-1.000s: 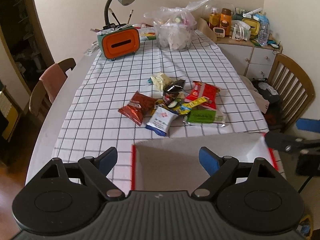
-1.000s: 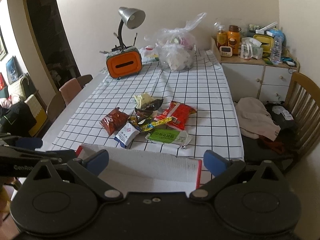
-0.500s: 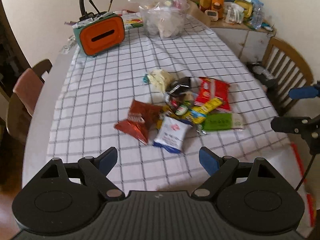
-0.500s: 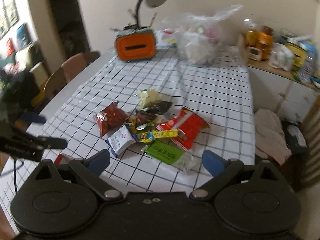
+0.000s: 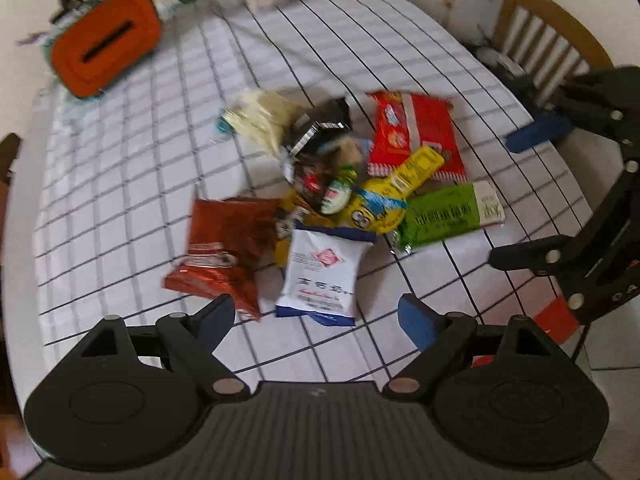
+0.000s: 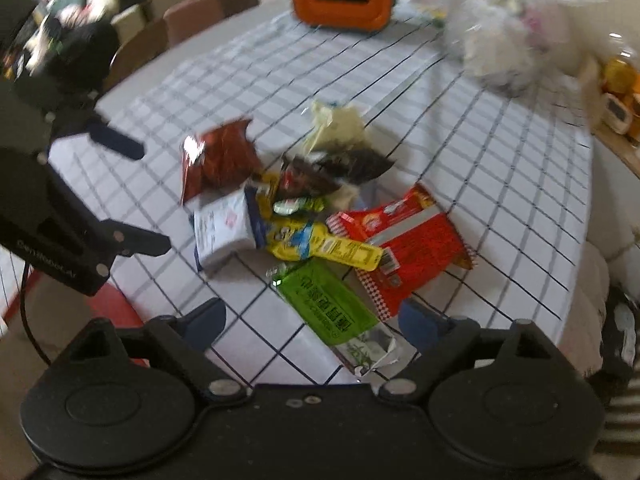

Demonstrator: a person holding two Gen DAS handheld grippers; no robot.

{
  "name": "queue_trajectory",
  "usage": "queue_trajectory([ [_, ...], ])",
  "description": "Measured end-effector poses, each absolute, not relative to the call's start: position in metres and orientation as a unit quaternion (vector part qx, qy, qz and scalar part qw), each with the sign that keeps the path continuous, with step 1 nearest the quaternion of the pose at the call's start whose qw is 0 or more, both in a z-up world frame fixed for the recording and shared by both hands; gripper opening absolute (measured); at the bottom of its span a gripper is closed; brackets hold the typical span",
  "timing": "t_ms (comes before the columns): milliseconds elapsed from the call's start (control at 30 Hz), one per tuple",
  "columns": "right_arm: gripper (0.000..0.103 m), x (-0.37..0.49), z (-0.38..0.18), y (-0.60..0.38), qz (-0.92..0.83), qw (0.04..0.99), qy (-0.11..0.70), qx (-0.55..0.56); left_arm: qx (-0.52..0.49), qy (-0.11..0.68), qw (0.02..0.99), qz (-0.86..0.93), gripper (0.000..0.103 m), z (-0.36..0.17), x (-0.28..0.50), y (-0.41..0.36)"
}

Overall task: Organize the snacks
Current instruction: 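Grasp the white milk-candy bag with left tool while right tool grasps green wafer pack, then lift both held snacks and carry them over the white box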

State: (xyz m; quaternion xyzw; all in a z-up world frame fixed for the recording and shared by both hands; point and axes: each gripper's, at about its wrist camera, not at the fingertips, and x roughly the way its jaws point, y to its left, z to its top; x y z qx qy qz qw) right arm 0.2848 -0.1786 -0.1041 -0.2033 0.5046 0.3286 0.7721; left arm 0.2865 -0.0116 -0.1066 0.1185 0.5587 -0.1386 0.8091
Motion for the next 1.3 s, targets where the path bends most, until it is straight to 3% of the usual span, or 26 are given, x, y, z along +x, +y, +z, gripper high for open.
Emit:
queue_trajectory([
  [467,0.073,0.315,-0.149,-0.16,0.352,0.73,0.541,-0.225,0.126,0.58,0.789,-0.16,0.088,-0.143,0.325,-0.017],
  [600,0.068,0.317,-0.157,-0.157,0.353,0.723,0.544,-0.237,0.125,0.59,0.78,-0.166,0.08,-0.154,0.329,-0.018],
  [767,0.067,0.32,-0.165,-0.153,0.344,0.725,0.539,-0.255,0.124,0.597,0.776,-0.159,0.079,-0.164,0.334,-0.015],
  [833,0.066,0.319,-0.168,-0.152,0.343,0.723,0.542,-0.257,0.117,0.604,0.772,-0.161,0.071,-0.169,0.337,-0.014],
  [1133,0.05,0.316,-0.175,-0.155,0.337,0.724,0.545,-0.255,0.107,0.615,0.765,-0.159,0.05,-0.177,0.334,-0.013],
  [1300,0.043,0.312,-0.173,-0.159,0.337,0.727,0.543,-0.253,0.107,0.611,0.769,-0.155,0.048,-0.176,0.331,-0.012],
])
